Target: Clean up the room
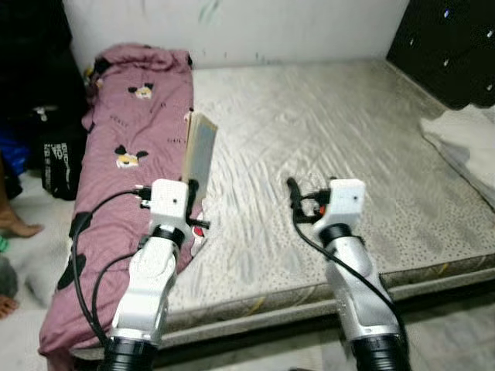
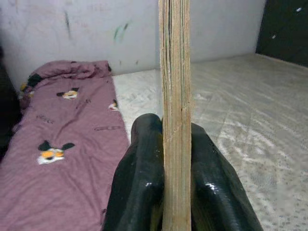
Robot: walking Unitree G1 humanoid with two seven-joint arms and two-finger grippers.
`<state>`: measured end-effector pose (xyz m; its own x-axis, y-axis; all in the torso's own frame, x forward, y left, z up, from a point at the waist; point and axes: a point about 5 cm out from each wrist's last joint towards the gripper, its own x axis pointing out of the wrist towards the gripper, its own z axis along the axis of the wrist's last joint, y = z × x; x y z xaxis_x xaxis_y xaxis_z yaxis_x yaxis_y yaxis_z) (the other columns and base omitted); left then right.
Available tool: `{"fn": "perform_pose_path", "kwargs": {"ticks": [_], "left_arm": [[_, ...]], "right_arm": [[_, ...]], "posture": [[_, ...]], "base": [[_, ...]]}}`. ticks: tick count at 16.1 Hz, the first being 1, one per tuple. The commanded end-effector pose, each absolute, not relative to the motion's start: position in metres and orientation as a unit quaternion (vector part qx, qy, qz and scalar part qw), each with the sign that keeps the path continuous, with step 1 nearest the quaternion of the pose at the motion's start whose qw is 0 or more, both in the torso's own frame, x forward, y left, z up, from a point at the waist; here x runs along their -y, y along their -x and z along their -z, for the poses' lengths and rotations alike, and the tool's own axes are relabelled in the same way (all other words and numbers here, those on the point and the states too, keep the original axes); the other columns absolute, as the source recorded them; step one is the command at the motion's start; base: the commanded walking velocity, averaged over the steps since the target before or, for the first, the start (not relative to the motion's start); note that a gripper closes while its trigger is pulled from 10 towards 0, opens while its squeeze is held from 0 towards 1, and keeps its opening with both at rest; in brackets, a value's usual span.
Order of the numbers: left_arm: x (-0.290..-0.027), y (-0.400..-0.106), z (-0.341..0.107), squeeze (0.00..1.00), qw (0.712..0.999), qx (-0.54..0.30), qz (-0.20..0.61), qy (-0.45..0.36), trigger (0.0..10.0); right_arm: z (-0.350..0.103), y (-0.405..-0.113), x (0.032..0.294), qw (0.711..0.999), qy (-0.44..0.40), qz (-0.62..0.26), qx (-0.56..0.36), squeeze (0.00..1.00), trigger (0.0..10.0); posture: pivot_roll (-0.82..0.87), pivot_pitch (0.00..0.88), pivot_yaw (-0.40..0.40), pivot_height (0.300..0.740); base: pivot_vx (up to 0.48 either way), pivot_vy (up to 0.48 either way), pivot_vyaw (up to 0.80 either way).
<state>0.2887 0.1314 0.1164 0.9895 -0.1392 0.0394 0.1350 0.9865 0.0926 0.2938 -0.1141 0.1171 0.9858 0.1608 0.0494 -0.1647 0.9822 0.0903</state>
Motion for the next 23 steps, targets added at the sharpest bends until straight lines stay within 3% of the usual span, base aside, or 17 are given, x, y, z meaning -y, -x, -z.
{"fn": "perform_pose_path", "kwargs": {"ticks": [1, 8, 19, 23], "left_arm": [[-0.1290, -0.2911, -0.1265, 0.00, 0.996, 0.049, 0.067, -0.040, 10.0], [-0.1293, -0.2913, -0.1261, 0.00, 0.996, 0.048, 0.065, -0.036, 10.0], [-0.1269, -0.2907, -0.1299, 0.00, 0.994, 0.066, 0.083, -0.011, 10.0], [-0.1265, -0.2908, -0.1308, 0.00, 0.994, 0.068, 0.090, -0.007, 10.0]], "right_arm": [[-0.1179, -0.2939, 0.1196, 0.996, -0.045, -0.078, 0.022, 0.00, 10.0], [-0.1174, -0.2937, 0.1190, 0.995, -0.044, -0.084, 0.019, 0.00, 10.0], [-0.1177, -0.2942, 0.1184, 0.995, -0.042, -0.087, 0.022, 0.00, 10.0], [-0.1177, -0.2945, 0.1185, 0.995, -0.044, -0.085, 0.022, 0.00, 10.0]], "posture": [[0.03, 0.000, 0.023, 0.740], [0.03, 0.000, 0.019, 0.740], [0.03, 0.000, 0.019, 0.740], [0.03, 0.000, 0.020, 0.740]], "base": [[0.000, -0.390, 0.00], [0.000, -0.335, 0.00], [0.000, 0.000, 0.00], [0.298, 0.000, 0.00]]}}
